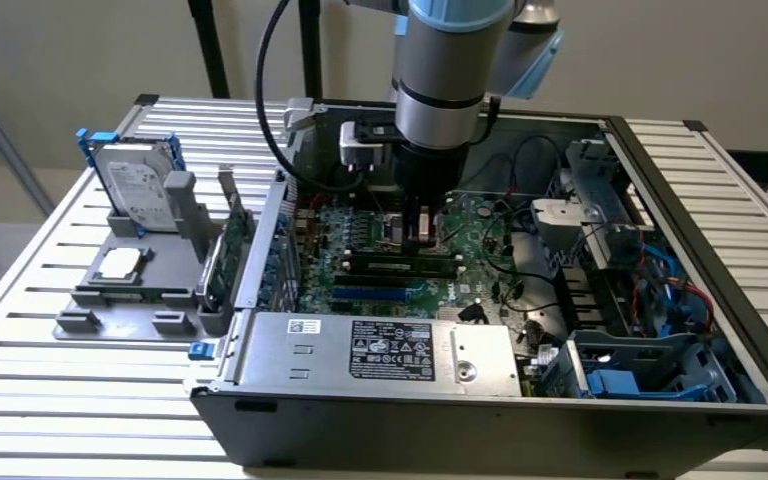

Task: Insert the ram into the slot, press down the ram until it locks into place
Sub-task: 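Press down the ram until it locks into place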

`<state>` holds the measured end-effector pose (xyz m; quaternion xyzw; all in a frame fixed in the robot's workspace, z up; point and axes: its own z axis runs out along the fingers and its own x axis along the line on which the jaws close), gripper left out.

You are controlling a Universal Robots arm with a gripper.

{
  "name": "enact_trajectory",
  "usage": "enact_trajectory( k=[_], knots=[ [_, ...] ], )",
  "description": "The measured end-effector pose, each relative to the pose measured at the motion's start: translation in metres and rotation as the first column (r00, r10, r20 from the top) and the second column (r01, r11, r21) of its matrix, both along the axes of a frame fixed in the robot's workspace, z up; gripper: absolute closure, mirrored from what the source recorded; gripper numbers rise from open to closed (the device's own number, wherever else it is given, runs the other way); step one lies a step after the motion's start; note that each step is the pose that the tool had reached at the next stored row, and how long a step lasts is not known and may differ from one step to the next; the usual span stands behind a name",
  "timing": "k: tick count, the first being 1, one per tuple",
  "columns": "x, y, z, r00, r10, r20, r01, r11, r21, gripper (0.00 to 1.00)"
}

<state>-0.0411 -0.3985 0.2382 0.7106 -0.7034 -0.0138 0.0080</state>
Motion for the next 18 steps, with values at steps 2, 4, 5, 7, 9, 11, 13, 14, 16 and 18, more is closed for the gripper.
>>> enact_trajectory(
  k=[2,4,5,7,9,11,13,14,16,18],
  knots=[
    [0.000,0.0002,-0.0021,1.0000,0.000,0.0000,0.000,1.0000,-0.0002,0.89],
    [0.000,0.0004,-0.0043,1.0000,0.000,0.0001,0.000,1.0000,-0.0006,0.89],
    [0.000,0.0005,-0.0055,1.0000,0.000,0.0000,0.000,1.0000,-0.0008,0.89],
    [0.000,0.0005,-0.0080,1.0000,0.000,-0.0003,0.000,1.0000,-0.0022,0.89],
    [0.000,0.0006,-0.0107,1.0000,0.000,-0.0003,0.000,1.0000,-0.0029,0.89],
    [0.000,0.0007,-0.0128,1.0000,0.000,-0.0003,0.000,1.0000,-0.0039,0.89],
    [0.000,0.0013,-0.0106,1.0000,0.000,0.0003,0.000,1.0000,-0.0027,0.89],
    [0.000,0.0013,-0.0067,1.0000,0.000,0.0007,0.000,1.0000,-0.0020,0.89],
    [0.000,0.0012,0.0030,1.0000,0.000,-0.0003,0.000,1.0000,-0.0031,0.89],
    [0.000,0.0010,0.0120,1.0000,0.000,-0.0010,0.000,1.0000,-0.0032,0.89]
  ],
)
